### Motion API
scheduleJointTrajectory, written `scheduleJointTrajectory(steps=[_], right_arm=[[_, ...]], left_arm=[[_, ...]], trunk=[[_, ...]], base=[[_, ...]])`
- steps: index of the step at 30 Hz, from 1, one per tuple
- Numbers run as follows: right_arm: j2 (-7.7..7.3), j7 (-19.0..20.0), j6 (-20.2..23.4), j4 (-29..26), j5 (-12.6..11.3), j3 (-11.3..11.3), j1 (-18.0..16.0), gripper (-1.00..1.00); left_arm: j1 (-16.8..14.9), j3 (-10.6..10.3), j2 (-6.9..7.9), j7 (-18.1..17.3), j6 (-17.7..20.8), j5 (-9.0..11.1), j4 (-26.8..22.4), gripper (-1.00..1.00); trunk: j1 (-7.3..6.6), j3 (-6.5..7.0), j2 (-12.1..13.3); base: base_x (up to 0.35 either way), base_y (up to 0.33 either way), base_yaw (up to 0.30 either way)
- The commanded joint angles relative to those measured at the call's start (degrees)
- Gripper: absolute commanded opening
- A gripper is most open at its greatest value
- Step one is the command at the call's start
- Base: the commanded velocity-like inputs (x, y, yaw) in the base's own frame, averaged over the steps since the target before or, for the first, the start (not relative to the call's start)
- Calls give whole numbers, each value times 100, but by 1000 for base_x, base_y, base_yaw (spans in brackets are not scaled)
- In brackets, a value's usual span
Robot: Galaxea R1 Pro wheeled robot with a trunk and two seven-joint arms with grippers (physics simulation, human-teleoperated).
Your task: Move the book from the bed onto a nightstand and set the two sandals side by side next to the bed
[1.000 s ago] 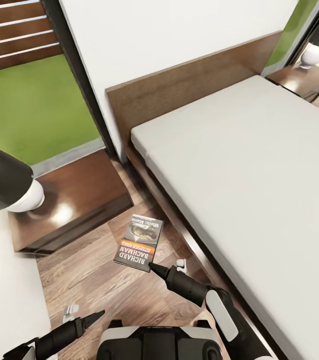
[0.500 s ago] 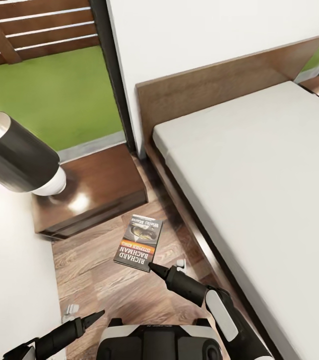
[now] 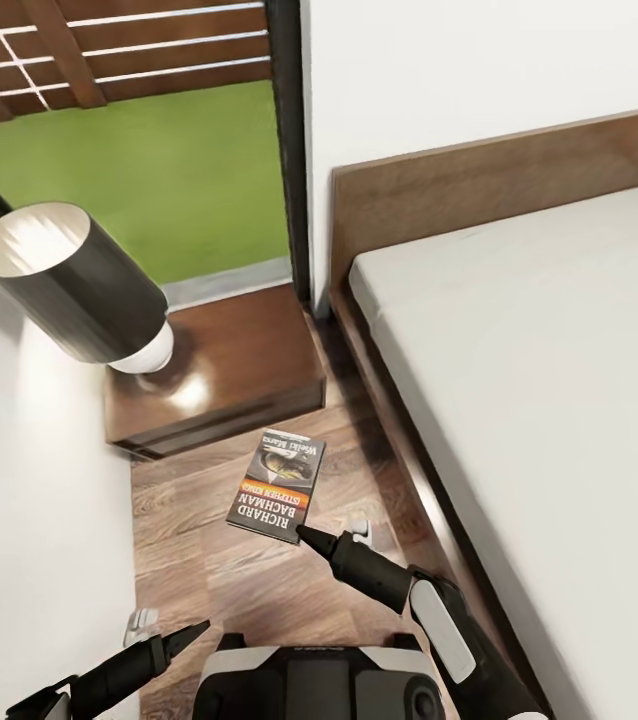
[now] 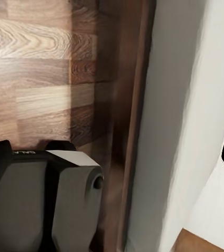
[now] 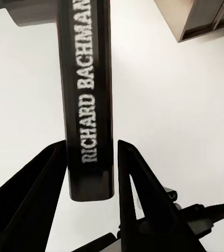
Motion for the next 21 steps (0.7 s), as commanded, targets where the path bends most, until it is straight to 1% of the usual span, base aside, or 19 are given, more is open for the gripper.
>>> scheduleJointTrajectory(steps=[1, 5, 15, 21], right_arm=[[2, -6, 47, -3, -60, 0, -1, -100], [0, -6, 47, -3, -60, 0, -1, -100], [-4, -6, 47, -3, -60, -3, -1, -100], [-4, 2, 47, -9, -60, -4, -1, -100]], left_arm=[[-3, -3, 2, -20, 60, 27, 3, 100], [-3, -2, 3, -19, 60, 27, 5, 100], [-3, 5, 3, -19, 52, 19, 200, 100], [-3, 5, 3, -11, 47, 18, 207, 100]], trunk=[[4, -8, -6], [4, -15, -6], [4, -17, -6], [4, -28, -6]], base=[[222, -67, 275], [90, -25, 173], [7, -2, 43], [2, 0, 217]])
